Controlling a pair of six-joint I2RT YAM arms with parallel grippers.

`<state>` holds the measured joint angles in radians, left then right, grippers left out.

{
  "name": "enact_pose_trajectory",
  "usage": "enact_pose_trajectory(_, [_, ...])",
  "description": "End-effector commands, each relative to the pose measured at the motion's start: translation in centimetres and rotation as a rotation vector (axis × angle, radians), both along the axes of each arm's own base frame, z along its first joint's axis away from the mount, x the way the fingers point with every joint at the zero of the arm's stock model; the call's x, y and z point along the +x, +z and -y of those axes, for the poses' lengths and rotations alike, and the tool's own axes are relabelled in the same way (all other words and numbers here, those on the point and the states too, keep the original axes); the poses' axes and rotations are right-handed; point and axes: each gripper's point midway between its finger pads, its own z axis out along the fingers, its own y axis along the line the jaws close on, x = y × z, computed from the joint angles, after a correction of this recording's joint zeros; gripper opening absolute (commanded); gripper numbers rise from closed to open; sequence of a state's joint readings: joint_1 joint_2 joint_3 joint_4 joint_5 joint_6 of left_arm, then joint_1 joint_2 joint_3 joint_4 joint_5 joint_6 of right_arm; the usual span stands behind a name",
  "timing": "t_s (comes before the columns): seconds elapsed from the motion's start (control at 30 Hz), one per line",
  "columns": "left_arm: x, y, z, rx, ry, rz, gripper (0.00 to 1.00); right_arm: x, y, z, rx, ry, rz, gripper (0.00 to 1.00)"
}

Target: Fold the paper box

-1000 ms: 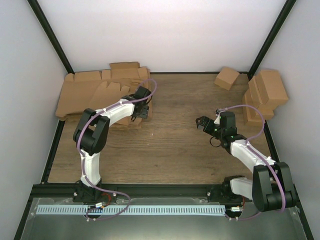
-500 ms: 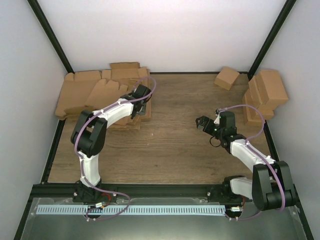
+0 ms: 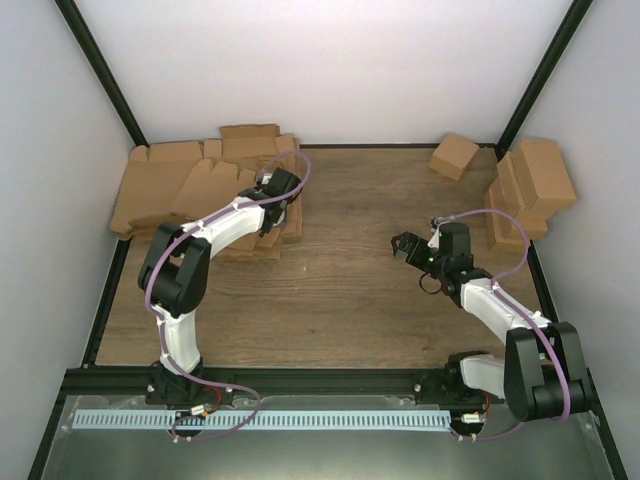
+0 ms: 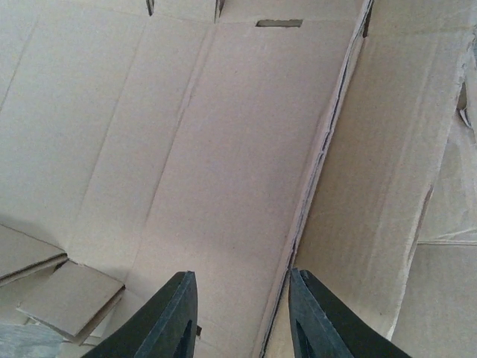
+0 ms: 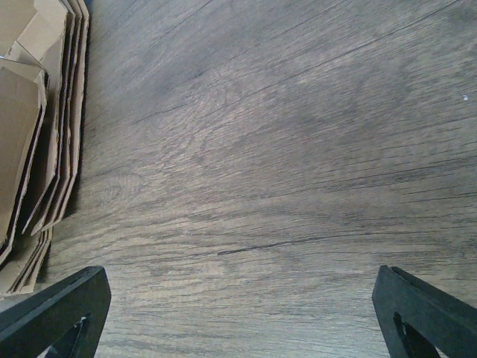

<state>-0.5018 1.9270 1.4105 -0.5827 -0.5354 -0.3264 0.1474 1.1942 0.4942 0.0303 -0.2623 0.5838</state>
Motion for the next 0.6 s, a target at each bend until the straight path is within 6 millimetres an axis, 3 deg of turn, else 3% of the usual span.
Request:
enact_pose_trajectory(0.0, [-0.5,-1.3,-0.1,-0.002,-0.004,-0.040,0.38,0.8,2.1,-0.4,0.004,0.015,0.054,1.00])
enact_pose_trajectory(0.13, [-0.5,-1.7,0.9,-0.052,-0.034,-0.058,0.42,0.8,2.0,-0.4,0.005,0.014,0.051,1.00])
enact_pose_trajectory(0.33, [-0.7,-2.6,0.6,-0.026,-0.030,-0.080,0.39,0.7,2.2,-0.2,0.000,0.008,0.060,1.00])
enact_pose_trajectory(0.43, [-0.8,-2.9,0.5,-0.020,-0.026,-0.089,0.35,0.7,2.3,-0.3,0.001,0.009,0.061,1.00])
enact_pose_trajectory(0.57, [-0.9,-2.6,0.1,-0.005,-0.017,-0.086,0.19,0.7,2.2,-0.3,0.000,0.008,0.058,1.00])
